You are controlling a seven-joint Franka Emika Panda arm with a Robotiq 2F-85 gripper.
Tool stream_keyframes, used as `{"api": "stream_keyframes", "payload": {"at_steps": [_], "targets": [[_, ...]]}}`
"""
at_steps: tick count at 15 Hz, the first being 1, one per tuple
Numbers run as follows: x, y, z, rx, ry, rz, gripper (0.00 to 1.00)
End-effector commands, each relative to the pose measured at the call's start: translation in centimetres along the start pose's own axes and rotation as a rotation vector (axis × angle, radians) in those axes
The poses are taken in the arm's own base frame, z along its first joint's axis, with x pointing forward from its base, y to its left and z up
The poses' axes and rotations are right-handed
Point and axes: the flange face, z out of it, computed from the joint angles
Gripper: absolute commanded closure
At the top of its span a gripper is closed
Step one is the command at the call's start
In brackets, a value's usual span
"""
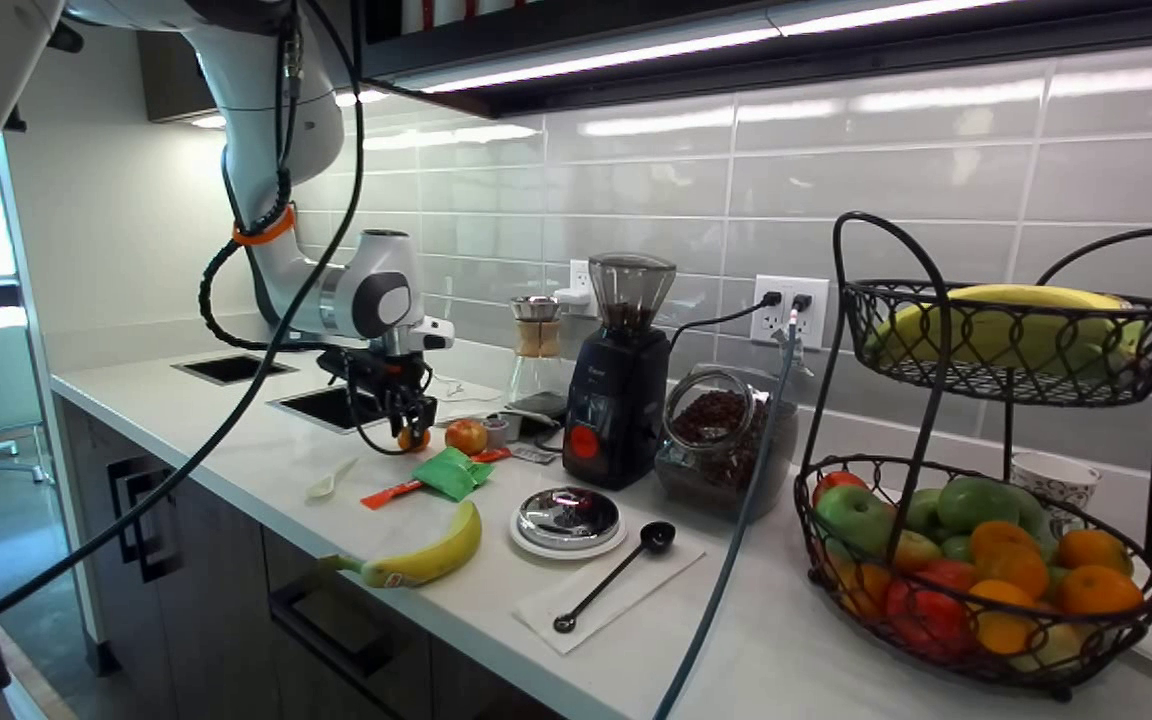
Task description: Move the clementine from the counter top to the fruit rack where the other clementines are
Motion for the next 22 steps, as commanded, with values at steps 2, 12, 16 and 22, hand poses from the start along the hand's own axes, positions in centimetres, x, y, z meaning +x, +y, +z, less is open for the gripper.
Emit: {"api": "stream_keyframes", "payload": {"at_steps": [2,12,16,22], "targets": [[0.3,0.2,0.7,0.009,0.025,-0.010,0.12],[0.4,0.2,1.9,0.019,0.046,-0.051,0.51],[0.5,0.3,1.5,0.015,0.054,-0.054,0.74],[0.9,0.7,-0.8,0.015,0.070,-0.082,0.77]]}}
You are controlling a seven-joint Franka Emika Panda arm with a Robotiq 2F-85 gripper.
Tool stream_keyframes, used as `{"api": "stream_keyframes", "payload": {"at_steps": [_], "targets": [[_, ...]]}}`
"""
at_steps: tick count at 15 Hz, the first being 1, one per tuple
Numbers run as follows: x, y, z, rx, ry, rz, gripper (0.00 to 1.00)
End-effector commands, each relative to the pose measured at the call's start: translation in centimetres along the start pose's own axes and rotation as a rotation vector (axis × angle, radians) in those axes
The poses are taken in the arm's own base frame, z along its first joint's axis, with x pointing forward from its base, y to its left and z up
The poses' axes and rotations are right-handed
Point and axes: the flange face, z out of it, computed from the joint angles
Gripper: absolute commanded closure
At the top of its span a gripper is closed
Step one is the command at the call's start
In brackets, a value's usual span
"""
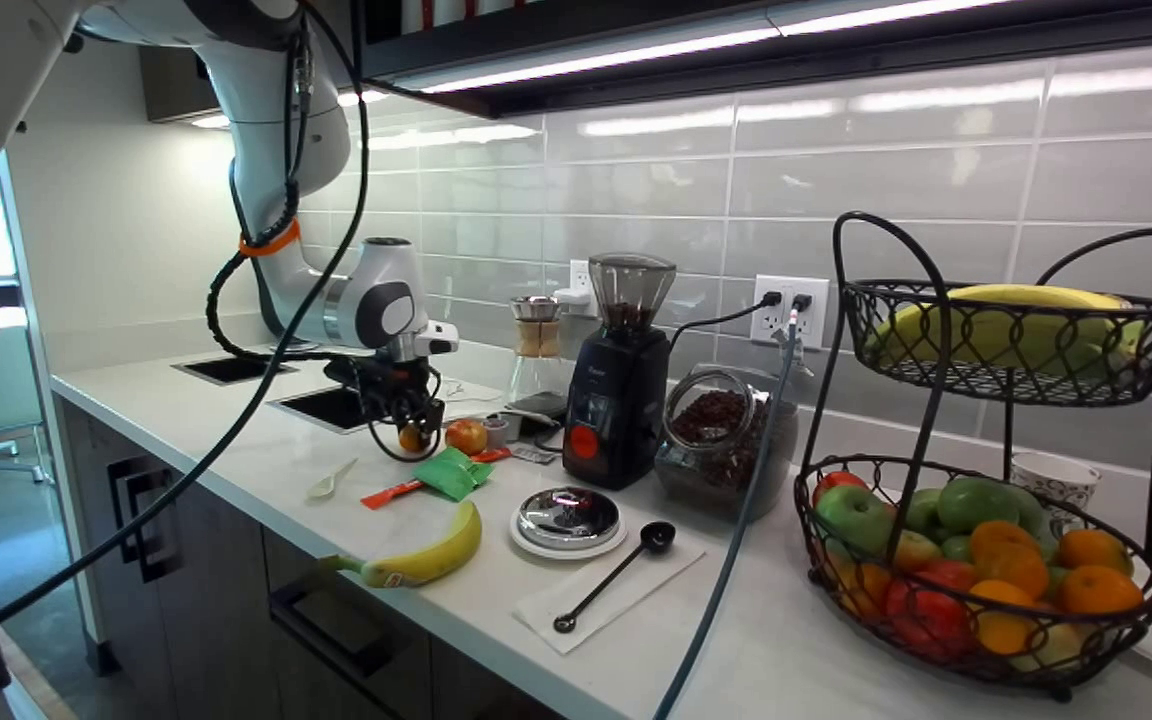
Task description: Move the clementine from the counter top to the fruit rack where the other clementines are
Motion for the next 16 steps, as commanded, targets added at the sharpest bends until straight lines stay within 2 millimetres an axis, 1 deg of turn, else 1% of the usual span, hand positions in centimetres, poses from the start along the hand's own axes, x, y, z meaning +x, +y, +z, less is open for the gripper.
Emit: {"api": "stream_keyframes", "payload": {"at_steps": [1,2,5,7,9,10,12,14,15,16], "targets": [[0.6,0.7,-2.7,0.002,0.042,-0.015,0.77],[0.8,0.9,-3.7,0.002,0.056,-0.014,0.77],[1.3,2.0,-7.6,-0.007,0.116,-0.015,0.77],[1.3,3.5,-10.5,-0.042,0.165,0.005,0.77],[1.3,6.1,-13.9,-0.110,0.240,0.040,0.77],[1.6,7.6,-15.4,-0.139,0.272,0.056,0.77],[2.6,11.3,-18.5,-0.206,0.333,0.117,0.77],[3.5,14.8,-20.9,-0.274,0.387,0.195,0.77],[3.6,16.2,-21.8,-0.305,0.408,0.227,0.77],[4.0,14.9,-20.5,-0.266,0.390,0.165,0.77]]}}
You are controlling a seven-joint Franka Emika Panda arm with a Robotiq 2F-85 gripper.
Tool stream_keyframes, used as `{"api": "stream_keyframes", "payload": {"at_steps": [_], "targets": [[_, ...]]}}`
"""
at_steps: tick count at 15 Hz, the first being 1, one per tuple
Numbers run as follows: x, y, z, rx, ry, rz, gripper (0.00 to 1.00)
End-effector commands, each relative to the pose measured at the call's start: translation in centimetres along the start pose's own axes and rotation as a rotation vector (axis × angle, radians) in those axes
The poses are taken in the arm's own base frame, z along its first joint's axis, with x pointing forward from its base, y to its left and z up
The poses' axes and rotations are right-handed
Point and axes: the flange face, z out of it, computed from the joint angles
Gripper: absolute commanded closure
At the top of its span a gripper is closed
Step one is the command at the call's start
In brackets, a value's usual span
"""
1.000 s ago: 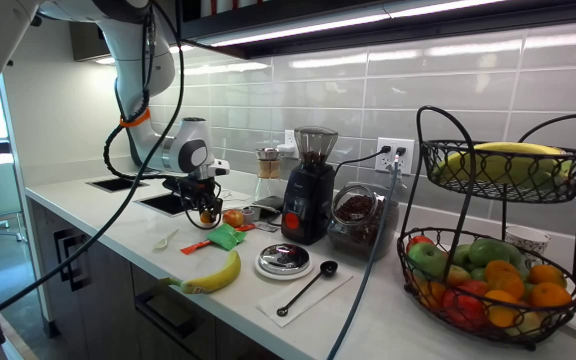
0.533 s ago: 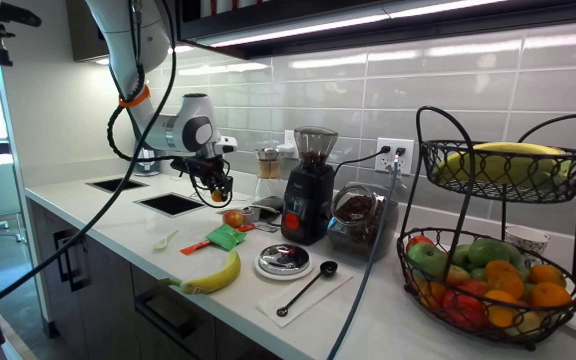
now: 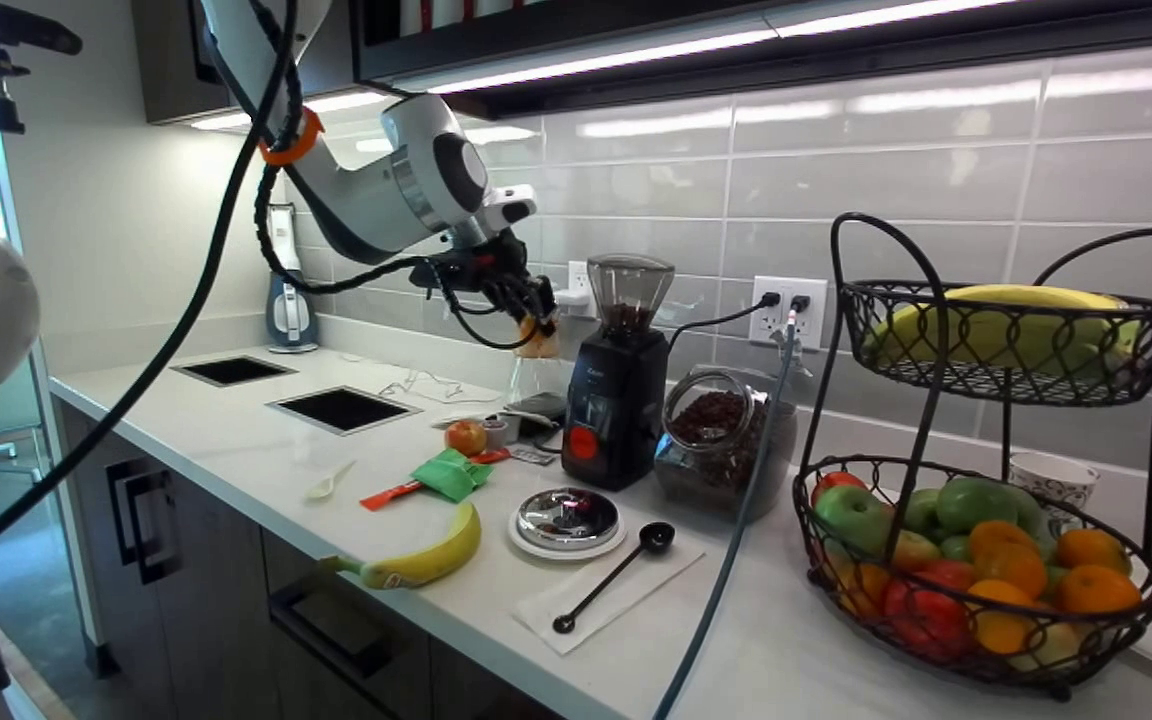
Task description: Move the clementine from the counter top to the fruit rack where the other clementines are
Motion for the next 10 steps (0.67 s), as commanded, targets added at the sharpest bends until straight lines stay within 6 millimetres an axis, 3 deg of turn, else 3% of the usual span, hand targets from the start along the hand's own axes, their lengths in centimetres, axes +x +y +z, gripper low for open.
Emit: {"api": "stream_keyframes", "payload": {"at_steps": [1,6,7,10], "targets": [[0.4,1.1,-0.3,-0.010,0.011,0.014,0.52],[-0.1,-0.1,-0.1,0.001,0.002,-0.011,0.52],[0.0,-0.5,0.0,-0.004,0.005,-0.016,0.77],[0.3,1.0,-0.1,-0.067,-0.049,0.041,0.77]]}}
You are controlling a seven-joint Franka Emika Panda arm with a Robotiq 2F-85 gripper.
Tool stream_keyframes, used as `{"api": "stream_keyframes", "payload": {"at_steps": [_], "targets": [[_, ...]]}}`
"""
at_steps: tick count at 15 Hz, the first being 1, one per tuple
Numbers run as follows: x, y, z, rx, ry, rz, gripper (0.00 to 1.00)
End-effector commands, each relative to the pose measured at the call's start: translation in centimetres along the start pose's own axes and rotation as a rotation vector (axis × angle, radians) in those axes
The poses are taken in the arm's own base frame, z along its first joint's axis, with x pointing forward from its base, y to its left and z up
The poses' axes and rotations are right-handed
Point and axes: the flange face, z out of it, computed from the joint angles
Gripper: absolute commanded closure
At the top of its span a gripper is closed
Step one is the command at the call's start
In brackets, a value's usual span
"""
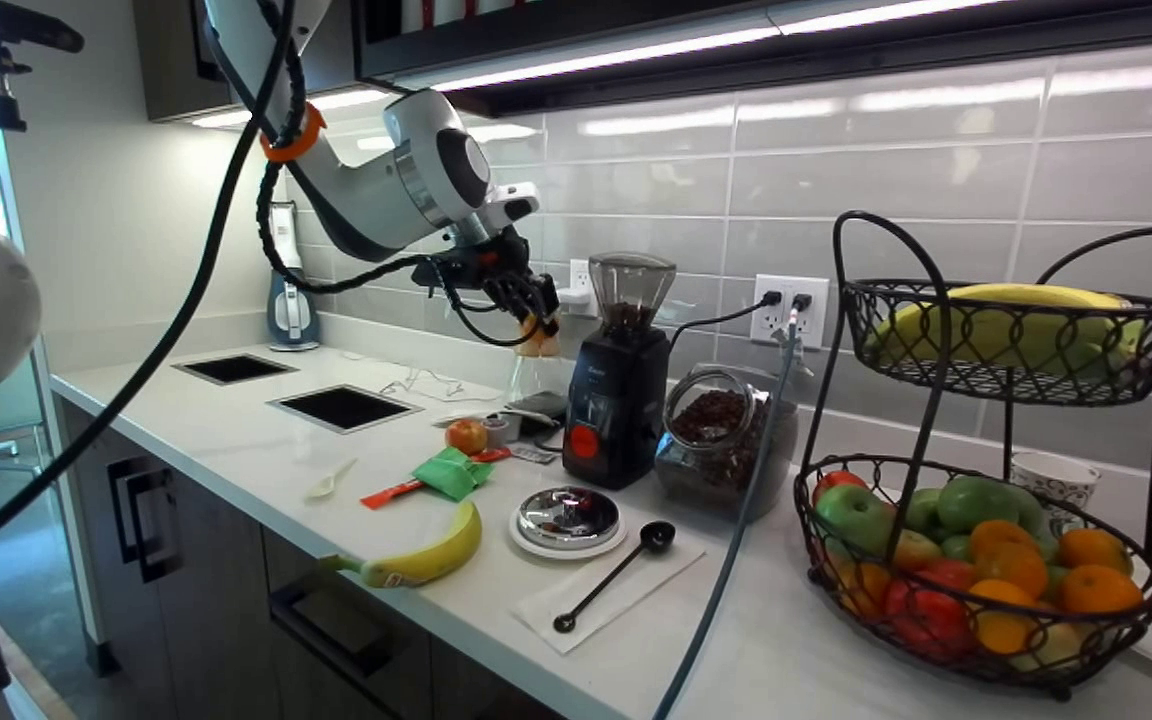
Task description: Move the clementine from the counter top to the fruit rack where the other clementines are
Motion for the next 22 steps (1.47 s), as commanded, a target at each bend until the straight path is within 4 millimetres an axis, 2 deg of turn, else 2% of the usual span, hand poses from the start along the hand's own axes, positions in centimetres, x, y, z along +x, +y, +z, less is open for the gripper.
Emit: {"api": "stream_keyframes", "payload": {"at_steps": [1,7,10,15,19,22], "targets": [[0.5,1.5,-0.2,-0.073,-0.054,0.068,0.77],[1.9,4.8,-1.8,-0.190,-0.106,0.193,0.77],[1.9,6.4,-2.9,-0.243,-0.135,0.255,0.77],[2.0,11.5,-5.0,-0.351,-0.105,0.413,0.77],[1.3,16.2,-5.2,-0.417,-0.090,0.518,0.77],[-0.1,19.7,-4.4,-0.454,-0.119,0.603,0.77]]}}
